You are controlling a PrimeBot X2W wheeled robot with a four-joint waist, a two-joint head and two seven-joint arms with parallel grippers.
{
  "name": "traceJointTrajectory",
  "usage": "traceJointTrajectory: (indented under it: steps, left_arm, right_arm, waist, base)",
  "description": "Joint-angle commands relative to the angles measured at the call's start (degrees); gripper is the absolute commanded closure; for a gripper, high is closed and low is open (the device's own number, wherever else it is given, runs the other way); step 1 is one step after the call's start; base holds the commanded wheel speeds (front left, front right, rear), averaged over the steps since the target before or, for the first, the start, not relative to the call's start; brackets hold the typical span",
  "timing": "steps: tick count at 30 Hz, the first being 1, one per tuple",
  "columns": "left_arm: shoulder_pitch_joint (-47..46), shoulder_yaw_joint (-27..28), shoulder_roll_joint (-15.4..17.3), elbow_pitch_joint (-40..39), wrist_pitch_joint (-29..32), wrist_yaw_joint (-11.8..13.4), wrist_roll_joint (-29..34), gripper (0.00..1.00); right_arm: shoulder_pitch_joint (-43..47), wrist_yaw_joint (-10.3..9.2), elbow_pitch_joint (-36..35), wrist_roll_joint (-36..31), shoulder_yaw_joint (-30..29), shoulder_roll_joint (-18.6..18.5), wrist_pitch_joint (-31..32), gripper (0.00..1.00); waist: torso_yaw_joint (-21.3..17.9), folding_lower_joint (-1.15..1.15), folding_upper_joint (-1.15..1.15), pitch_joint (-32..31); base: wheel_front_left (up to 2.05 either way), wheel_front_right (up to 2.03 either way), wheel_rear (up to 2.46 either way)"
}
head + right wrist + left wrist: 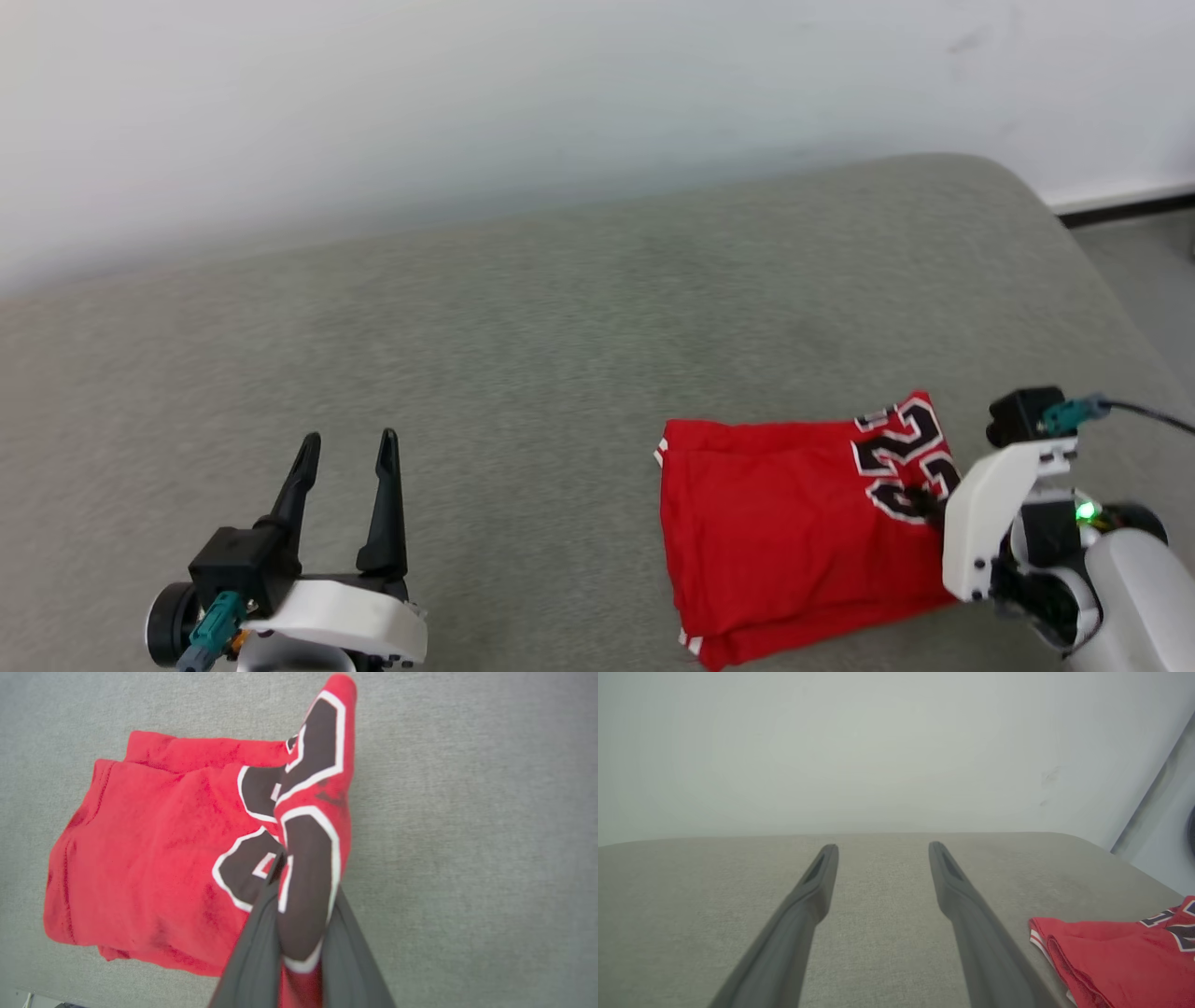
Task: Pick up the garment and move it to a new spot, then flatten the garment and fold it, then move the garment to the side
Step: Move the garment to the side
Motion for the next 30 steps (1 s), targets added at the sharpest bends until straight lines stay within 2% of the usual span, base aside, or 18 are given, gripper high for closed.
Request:
traceJointTrajectory:
  steps: [1, 5, 9, 17, 27, 30]
  left_arm:
    - [-0.8, 0.2, -0.1, -0.4, -0.1, -0.1, 0.4, 0.00]
    - [-3.3, -0.1, 0.3, -1.9, 0.0, -0.5, 1.4, 0.00]
    - [-7.5, -0.9, 1.7, -3.7, 1.4, -1.3, 3.1, 0.00]
    - [-16.0, -2.1, 4.7, -8.5, 5.5, -2.9, 6.3, 0.00]
    - [-24.4, -3.5, 7.6, -14.9, 10.8, -4.6, 9.8, 0.00]
    - [-26.0, -3.9, 8.2, -16.0, 11.9, -5.1, 10.5, 0.00]
  right_arm:
    - [-1.7, -0.02, 0.2, -0.2, 0.1, -0.2, -0.7, 1.00]
    - [-6.2, -0.02, 1.7, -0.4, 0.2, 0.5, -4.4, 1.00]
    - [-11.9, -0.02, 4.8, -0.2, -0.5, 1.4, -10.3, 1.00]
    - [-24.0, -0.02, 14.3, -1.6, -5.6, -1.0, -21.7, 1.00]
    - [-34.6, -0.03, 25.1, -4.8, -15.3, -6.3, -30.0, 1.00]
    - [-36.5, -0.03, 28.2, -6.5, -17.3, -6.6, -32.1, 1.00]
  waist:
    - [-6.4, 0.00, 0.00, 1.1]
    - [-11.1, 0.00, 0.00, 5.5]
    - [-13.3, 0.00, 0.00, 11.3]
    - [-12.7, 0.00, 0.00, 23.2]
    - [-10.8, 0.00, 0.00, 34.3]
    - [-10.6, 0.00, 0.00, 36.3]
  base:
    - [0.00, 0.00, 0.00]
    - [0.00, 0.00, 0.00]
    - [0.00, 0.00, 0.00]
    - [0.00, 0.00, 0.00]
    - [0.00, 0.00, 0.00]
    - [0.00, 0.00, 0.00]
